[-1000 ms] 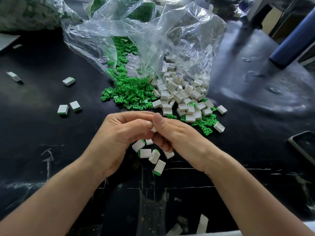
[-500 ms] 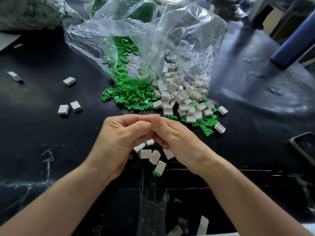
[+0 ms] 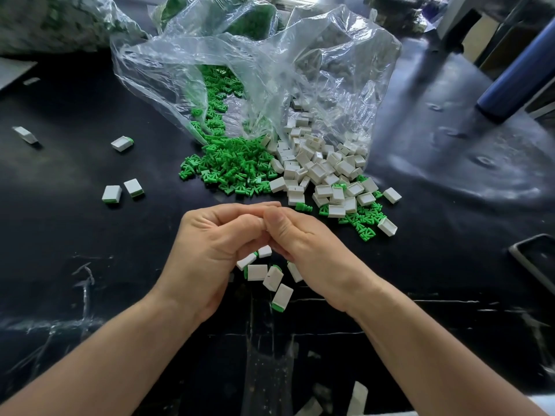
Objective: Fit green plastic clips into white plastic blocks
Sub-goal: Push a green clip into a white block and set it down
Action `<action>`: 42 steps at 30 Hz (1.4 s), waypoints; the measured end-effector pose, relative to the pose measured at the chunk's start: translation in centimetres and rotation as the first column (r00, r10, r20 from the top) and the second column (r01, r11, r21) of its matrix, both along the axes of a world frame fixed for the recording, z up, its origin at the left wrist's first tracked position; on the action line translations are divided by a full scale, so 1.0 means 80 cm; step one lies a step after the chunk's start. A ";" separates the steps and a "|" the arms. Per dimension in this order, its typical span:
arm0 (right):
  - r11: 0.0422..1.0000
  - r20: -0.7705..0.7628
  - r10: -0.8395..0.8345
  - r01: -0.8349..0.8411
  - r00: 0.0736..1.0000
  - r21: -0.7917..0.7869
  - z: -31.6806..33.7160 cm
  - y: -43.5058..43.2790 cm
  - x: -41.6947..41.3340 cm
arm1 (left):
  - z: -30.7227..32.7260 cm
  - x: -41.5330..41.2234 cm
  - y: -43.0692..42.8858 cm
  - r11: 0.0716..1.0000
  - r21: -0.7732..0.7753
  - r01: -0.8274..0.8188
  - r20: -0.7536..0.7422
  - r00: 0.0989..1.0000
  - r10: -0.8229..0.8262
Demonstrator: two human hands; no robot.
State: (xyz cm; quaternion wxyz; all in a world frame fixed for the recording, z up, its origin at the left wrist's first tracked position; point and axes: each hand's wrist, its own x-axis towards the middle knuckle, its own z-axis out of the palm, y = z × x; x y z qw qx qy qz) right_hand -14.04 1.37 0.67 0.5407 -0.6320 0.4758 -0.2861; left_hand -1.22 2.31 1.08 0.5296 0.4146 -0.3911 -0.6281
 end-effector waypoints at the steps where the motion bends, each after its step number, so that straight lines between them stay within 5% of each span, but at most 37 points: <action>1: 1.000 0.001 0.001 -0.001 1.000 -0.010 -0.001 0.000 0.000 | -0.001 0.000 0.000 1.000 0.001 -0.004 -0.001 1.000 0.004; 18: 0.999 -0.055 -0.025 0.027 0.998 0.032 0.018 -0.007 -0.016 | -0.002 0.007 -0.008 0.982 -0.069 0.178 -0.013 0.984 -0.179; 21: 0.996 -0.213 -0.056 0.041 0.975 -0.073 0.014 -0.009 -0.019 | -0.006 0.014 -0.018 0.998 -0.054 0.028 0.135 0.991 -0.021; 25: 0.981 -0.388 -0.066 -0.011 0.919 -0.193 0.009 -0.009 -0.023 | -0.014 0.025 -0.039 0.936 -0.287 -0.202 0.607 0.718 0.341; 35: 0.976 -0.578 -0.039 -0.092 0.815 -0.196 0.004 -0.013 -0.027 | -0.031 0.023 -0.042 0.897 -0.439 0.053 0.825 0.419 0.379; 42: 0.849 -0.511 -0.417 0.120 0.752 -0.515 -0.005 -0.033 -0.032 | -0.041 0.024 -0.046 0.939 -0.214 0.269 0.973 0.147 0.180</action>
